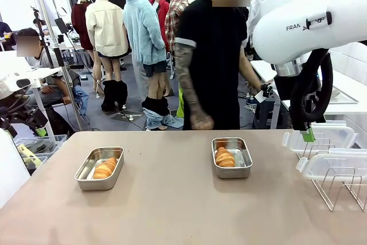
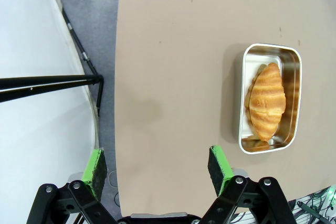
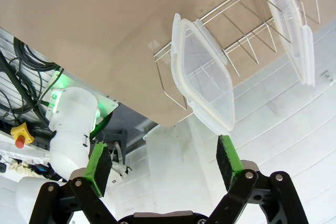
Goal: Place the bread in airtight containers.
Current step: Pick up one Airtight Container lid and hand it to the human.
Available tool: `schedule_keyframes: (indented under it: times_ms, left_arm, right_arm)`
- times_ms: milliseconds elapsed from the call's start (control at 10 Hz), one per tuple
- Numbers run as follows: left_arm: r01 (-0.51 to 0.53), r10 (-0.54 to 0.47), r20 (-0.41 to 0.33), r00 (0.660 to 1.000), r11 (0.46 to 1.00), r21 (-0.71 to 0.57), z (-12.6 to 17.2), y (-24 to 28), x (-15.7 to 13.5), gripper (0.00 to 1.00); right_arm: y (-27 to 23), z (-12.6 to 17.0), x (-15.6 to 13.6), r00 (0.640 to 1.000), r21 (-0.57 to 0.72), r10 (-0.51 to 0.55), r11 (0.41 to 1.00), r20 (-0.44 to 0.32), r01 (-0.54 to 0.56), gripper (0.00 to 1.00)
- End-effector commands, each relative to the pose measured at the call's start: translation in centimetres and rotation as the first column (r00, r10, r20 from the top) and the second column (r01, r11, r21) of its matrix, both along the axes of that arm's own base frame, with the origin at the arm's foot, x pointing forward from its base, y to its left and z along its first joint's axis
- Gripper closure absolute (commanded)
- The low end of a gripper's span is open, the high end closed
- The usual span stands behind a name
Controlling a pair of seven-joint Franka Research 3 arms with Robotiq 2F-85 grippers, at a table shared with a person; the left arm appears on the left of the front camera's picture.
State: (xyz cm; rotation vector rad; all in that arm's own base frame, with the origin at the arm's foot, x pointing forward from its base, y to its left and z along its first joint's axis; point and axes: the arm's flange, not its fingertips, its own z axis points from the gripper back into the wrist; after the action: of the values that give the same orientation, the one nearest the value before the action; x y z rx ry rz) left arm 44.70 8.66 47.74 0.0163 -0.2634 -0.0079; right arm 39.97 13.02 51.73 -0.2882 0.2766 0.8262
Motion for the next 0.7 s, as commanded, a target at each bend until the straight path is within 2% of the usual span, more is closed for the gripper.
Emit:
schedule_keyframes:
  times_ms: [0, 600]
  left_arm:
    - [0.015, -0.015, -0.004, 1.000, 1.000, -0.001, 0.04, 0.14, -0.26, 0.00]
    - [0.015, -0.015, -0.004, 1.000, 1.000, -0.001, 0.04, 0.14, -0.26, 0.00]
  right_arm:
    - [0.40, 0.23, 0.01, 1.000, 0.007, -0.018, 1.000, -0.009, 0.018, 0.00]
    - [0.40, 0.23, 0.01, 1.000, 0.007, -0.018, 1.000, -0.009, 0.018, 0.00]
